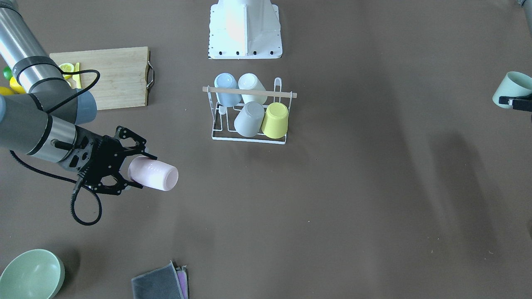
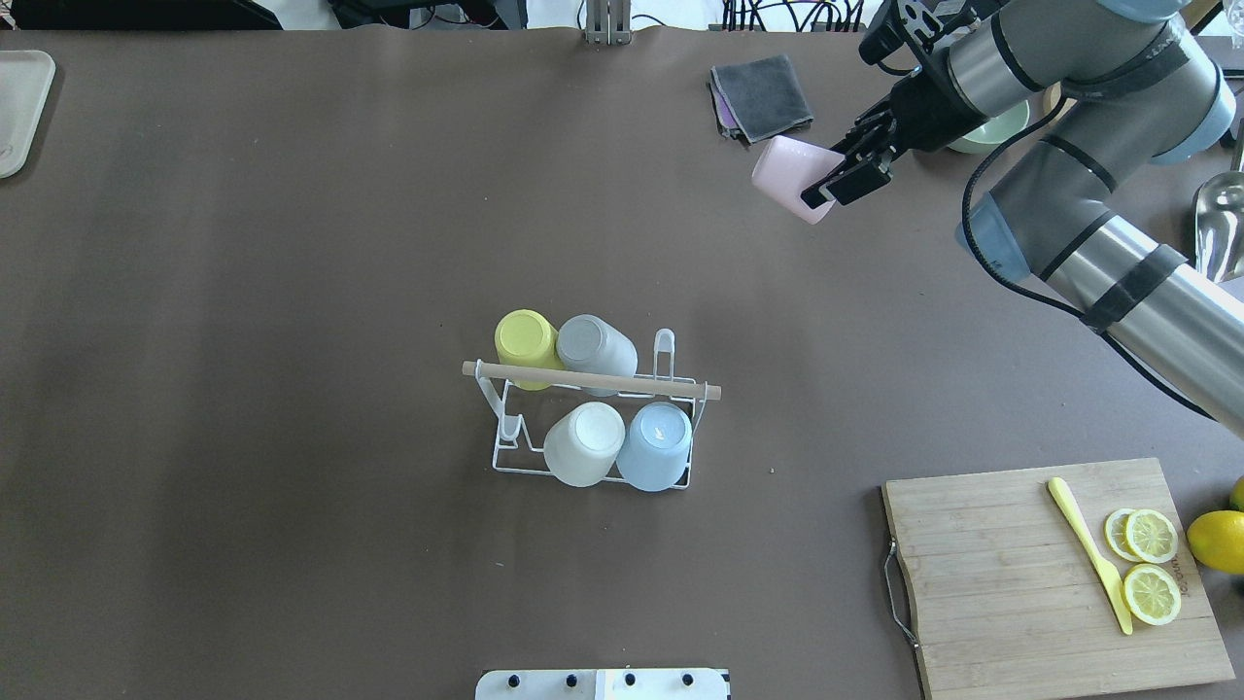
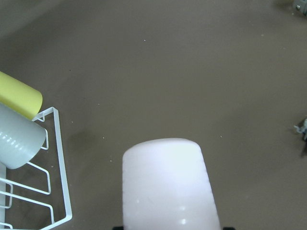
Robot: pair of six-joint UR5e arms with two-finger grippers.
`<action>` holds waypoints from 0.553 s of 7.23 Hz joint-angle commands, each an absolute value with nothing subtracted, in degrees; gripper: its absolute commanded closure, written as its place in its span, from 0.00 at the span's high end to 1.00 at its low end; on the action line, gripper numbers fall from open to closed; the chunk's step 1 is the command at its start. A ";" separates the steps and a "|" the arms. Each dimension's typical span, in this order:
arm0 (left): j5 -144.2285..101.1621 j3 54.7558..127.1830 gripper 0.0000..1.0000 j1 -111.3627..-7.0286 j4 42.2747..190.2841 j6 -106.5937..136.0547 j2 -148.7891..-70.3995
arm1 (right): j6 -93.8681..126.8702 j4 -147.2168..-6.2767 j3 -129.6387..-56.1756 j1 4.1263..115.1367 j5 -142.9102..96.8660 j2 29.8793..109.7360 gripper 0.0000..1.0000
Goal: Place cup on cup holder
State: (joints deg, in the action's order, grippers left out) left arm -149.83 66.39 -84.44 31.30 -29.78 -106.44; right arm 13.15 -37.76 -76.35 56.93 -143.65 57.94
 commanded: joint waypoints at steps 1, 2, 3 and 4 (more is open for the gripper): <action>-144.43 66.36 0.00 -92.25 41.00 -21.31 -106.09 | 18.79 -22.67 -73.32 53.98 -138.47 58.10 0.65; -144.14 66.36 0.00 -93.68 44.96 -19.27 -105.91 | 18.90 -17.63 -73.04 51.27 -132.95 59.14 0.64; -144.14 66.62 0.00 -96.13 50.48 -16.72 -104.69 | 20.81 -12.71 -73.04 49.07 -128.54 59.67 0.64; -144.05 66.62 0.00 -97.81 58.54 -12.52 -103.02 | 24.40 -5.26 -73.04 47.48 -124.84 60.63 0.64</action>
